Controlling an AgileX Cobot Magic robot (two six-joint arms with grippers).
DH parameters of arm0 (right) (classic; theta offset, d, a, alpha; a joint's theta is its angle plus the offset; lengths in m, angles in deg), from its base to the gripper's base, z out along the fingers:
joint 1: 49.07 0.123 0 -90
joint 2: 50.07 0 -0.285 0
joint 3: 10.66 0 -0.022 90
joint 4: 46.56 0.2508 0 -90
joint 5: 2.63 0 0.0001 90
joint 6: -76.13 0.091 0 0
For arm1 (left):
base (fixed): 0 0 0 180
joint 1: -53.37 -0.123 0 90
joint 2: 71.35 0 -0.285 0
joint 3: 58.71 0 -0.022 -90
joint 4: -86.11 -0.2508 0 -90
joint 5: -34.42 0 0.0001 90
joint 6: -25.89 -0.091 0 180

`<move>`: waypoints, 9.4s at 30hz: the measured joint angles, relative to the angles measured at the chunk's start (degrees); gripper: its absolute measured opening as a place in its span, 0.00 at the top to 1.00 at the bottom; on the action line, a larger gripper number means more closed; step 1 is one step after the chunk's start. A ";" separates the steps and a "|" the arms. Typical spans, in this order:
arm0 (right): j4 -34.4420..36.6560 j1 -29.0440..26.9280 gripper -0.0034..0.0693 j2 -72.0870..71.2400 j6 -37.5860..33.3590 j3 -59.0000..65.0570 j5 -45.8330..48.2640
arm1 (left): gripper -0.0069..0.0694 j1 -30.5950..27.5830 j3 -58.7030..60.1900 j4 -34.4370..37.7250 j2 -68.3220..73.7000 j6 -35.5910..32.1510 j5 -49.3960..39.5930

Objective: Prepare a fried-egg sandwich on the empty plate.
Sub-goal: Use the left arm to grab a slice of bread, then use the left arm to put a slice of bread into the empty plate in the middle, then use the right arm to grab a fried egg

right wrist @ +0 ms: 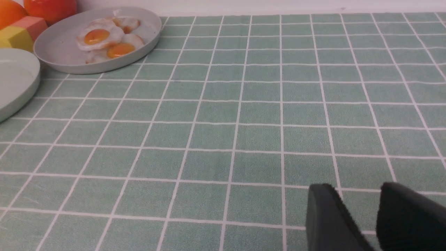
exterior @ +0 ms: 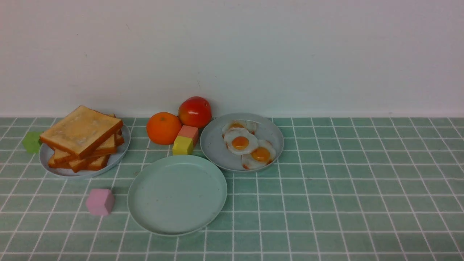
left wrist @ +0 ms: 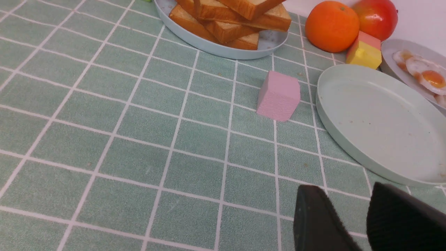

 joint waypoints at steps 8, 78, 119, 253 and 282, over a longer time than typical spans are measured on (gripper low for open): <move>0.00 0.00 0.62 0.00 0.00 0.00 0.00 | 0.60 0.00 0.00 -0.06 0.00 0.00 0.00; 17.11 10.73 0.95 42.09 -16.14 -53.16 35.10 | 0.84 0.00 -79.06 -5.03 102.12 -26.17 -17.89; 18.25 10.73 0.93 42.16 -17.04 -53.16 33.49 | 0.83 12.81 -82.39 -10.04 99.58 -23.03 -19.68; 33.38 10.78 0.69 154.63 -22.43 -144.76 39.21 | 0.91 34.06 -30.86 -7.31 28.81 1.52 5.77; 23.26 11.66 0.95 143.31 -18.14 -144.45 48.69 | 0.90 34.06 -30.86 -15.74 28.81 1.60 -1.05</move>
